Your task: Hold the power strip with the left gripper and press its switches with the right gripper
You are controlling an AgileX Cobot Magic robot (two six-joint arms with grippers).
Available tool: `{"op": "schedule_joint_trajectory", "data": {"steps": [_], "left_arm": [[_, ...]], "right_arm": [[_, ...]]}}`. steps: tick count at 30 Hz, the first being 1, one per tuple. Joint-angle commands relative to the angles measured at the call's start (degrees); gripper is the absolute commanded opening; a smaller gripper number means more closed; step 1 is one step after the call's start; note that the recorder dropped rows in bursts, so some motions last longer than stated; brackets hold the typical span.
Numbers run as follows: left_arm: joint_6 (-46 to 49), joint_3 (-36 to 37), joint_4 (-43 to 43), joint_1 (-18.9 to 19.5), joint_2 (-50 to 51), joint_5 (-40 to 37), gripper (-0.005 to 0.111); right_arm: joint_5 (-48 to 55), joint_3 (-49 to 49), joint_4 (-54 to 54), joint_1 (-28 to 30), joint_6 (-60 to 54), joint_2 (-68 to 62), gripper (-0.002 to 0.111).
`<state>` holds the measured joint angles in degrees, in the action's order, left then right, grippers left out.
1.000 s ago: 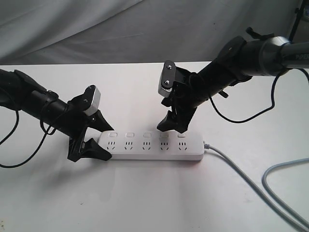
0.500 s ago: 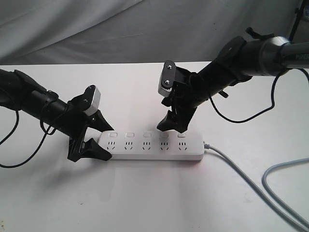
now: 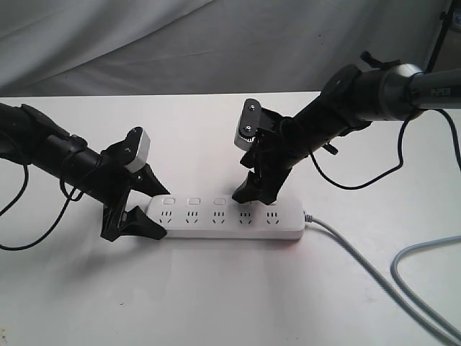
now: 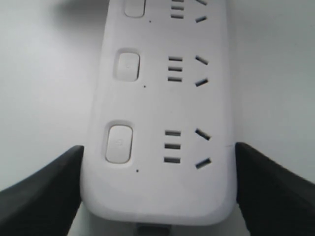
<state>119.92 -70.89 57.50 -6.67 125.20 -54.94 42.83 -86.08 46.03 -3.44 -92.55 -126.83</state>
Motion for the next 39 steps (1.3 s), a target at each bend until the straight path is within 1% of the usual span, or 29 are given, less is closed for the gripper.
{"op": "schedule_joint_trajectory", "data": {"steps": [1,10,16,23,33,39], "left_arm": [[0.12,0.18,0.12,-0.20,0.07,1.04,0.039],[0.12,0.18,0.12,-0.20,0.07,1.04,0.039],[0.12,0.18,0.12,-0.20,0.07,1.04,0.039],[0.12,0.18,0.12,-0.20,0.07,1.04,0.039],[0.12,0.18,0.12,-0.20,0.07,1.04,0.039],[0.12,0.18,0.12,-0.20,0.07,1.04,0.039]], "right_arm": [[-2.02,0.37,-5.28,-0.01,1.09,-0.39,0.073],[-1.74,0.84,-7.16,-0.01,1.47,-0.98,0.073],[-4.00,3.05,-7.75,-0.01,1.34,-0.98,0.073],[-4.10,3.05,-9.51,-0.01,1.49,-1.50,0.073],[-4.38,3.05,-9.27,-0.01,1.73,-1.50,0.073],[-4.16,2.94,-6.42,-0.01,1.62,-1.39,0.073]]}}
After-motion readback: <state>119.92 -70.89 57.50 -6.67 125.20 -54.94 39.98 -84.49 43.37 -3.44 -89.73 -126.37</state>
